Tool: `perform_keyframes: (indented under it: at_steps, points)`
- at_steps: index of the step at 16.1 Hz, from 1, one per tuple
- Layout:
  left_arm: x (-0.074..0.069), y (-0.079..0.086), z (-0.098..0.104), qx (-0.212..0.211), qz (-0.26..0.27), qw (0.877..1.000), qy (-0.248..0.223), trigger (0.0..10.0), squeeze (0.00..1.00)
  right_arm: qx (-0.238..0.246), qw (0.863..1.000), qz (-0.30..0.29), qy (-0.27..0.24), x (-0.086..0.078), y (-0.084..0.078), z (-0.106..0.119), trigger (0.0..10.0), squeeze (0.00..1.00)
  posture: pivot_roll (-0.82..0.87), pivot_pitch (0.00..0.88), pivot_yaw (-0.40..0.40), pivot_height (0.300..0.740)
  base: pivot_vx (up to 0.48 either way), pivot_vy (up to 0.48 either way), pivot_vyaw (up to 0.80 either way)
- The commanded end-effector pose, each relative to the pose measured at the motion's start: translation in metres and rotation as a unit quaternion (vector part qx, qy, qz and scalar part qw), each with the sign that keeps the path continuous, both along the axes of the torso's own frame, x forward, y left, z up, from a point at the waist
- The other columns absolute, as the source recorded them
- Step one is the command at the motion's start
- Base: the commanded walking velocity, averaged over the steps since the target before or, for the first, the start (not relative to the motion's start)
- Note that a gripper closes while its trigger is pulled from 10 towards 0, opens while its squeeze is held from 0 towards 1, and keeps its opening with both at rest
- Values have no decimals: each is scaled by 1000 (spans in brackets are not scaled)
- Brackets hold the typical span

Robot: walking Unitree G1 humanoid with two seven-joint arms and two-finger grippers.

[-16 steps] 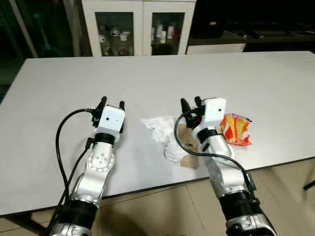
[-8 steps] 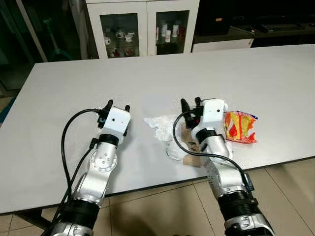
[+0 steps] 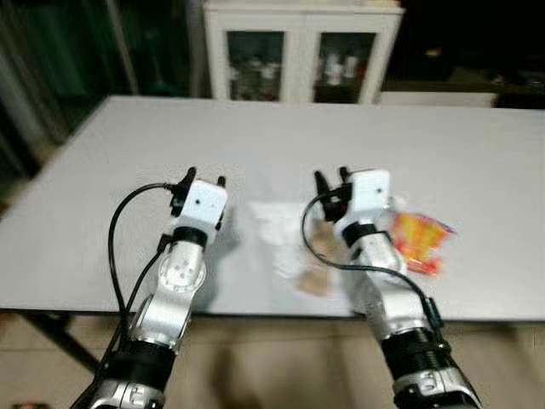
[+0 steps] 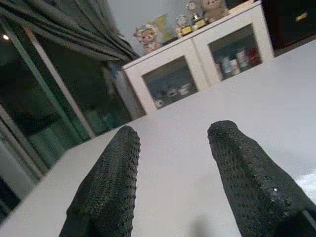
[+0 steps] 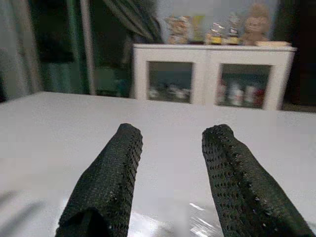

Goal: Picking trash to rubbish bin

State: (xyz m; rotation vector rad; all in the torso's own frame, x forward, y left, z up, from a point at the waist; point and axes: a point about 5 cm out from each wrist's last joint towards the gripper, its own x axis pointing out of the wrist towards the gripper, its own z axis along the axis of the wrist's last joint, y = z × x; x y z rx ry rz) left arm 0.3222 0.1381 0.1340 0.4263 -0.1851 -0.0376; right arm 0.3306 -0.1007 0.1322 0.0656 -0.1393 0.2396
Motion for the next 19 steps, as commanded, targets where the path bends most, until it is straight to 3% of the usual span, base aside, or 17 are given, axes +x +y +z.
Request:
perform_keyframes:
  at_steps: [1,5,12,13,14,15,19]
  points:
    - [1,3,3,2,10,1000,-4,10000,0,-4,1000,8,-10,1,4,5,10000,0,39,4,-9,740,0,-480,0]
    - [1,2,2,-2,14,1000,-3,10000,0,-8,1000,19,-17,0,4,7,10000,0,38,6,-19,740,0,-437,358]
    - [1,1,-1,-9,11,1000,2,10000,0,4,1000,18,-11,0,0,6,10000,0,29,0,-24,740,0,0,0]
    - [1,0,-3,-6,7,1000,7,10000,59,4,1000,23,-9,0,1,5,10000,0,29,0,-27,740,0,0,0]
    - [1,-1,-6,-9,5,1000,13,10000,588,4,1000,24,-8,0,1,5,10000,0,29,0,-27,740,0,0,0]
    - [0,-1,-9,-11,1,1000,22,10000,1000,3,1000,26,-7,0,2,5,10000,0,26,0,-27,740,0,0,0]
    - [4,-1,-14,-10,4,999,38,10000,1000,3,1000,27,-5,0,1,4,10000,0,24,0,-30,740,0,0,0]
